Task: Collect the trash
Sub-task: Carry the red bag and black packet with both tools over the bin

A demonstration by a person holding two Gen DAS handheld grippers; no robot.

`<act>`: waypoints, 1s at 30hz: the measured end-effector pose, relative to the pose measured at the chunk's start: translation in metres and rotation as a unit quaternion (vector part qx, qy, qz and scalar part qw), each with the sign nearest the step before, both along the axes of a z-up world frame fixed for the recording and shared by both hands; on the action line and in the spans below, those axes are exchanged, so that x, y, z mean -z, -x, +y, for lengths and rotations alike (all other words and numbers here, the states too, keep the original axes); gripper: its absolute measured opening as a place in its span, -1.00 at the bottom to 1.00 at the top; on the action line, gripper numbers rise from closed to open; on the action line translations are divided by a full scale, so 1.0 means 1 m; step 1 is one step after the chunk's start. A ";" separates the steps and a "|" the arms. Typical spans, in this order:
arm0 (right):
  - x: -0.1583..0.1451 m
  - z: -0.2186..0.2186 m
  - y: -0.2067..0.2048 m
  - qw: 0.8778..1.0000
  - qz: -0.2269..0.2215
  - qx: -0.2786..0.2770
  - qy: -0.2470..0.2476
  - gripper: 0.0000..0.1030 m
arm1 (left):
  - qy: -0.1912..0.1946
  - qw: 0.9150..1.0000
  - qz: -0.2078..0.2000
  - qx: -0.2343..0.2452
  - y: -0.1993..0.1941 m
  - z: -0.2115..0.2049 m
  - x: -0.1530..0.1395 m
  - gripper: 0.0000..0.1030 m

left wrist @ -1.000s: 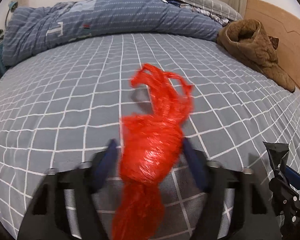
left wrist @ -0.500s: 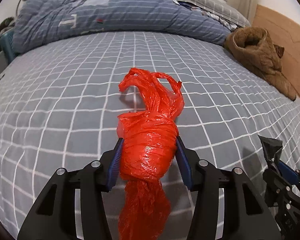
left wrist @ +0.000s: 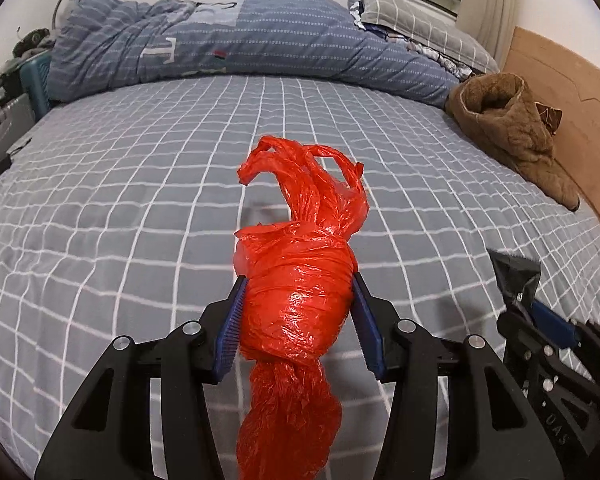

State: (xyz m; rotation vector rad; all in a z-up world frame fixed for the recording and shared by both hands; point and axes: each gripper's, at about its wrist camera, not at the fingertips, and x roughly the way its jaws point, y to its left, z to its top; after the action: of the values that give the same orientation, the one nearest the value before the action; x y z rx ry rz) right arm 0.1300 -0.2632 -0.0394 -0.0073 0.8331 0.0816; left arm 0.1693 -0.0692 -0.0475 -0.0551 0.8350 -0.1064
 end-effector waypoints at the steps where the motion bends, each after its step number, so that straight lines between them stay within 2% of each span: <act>1: -0.002 0.002 0.003 1.000 -0.002 -0.002 0.001 -0.38 | -0.001 1.000 0.001 -0.001 0.004 0.001 0.000 -0.04; 13: -0.014 0.026 0.051 1.000 -0.013 -0.020 0.004 -0.38 | -0.020 1.000 0.002 -0.005 0.064 0.015 -0.009 -0.04; 30: -0.034 0.044 0.130 0.999 -0.015 -0.030 0.010 -0.38 | -0.014 1.000 0.003 -0.016 0.158 0.040 -0.032 -0.04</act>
State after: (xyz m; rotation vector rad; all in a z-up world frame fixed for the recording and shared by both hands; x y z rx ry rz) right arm 0.0003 -0.2194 -0.0059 -0.0522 0.8033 0.1286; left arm 0.0116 -0.0293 -0.0158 -0.0425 0.8412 -0.0634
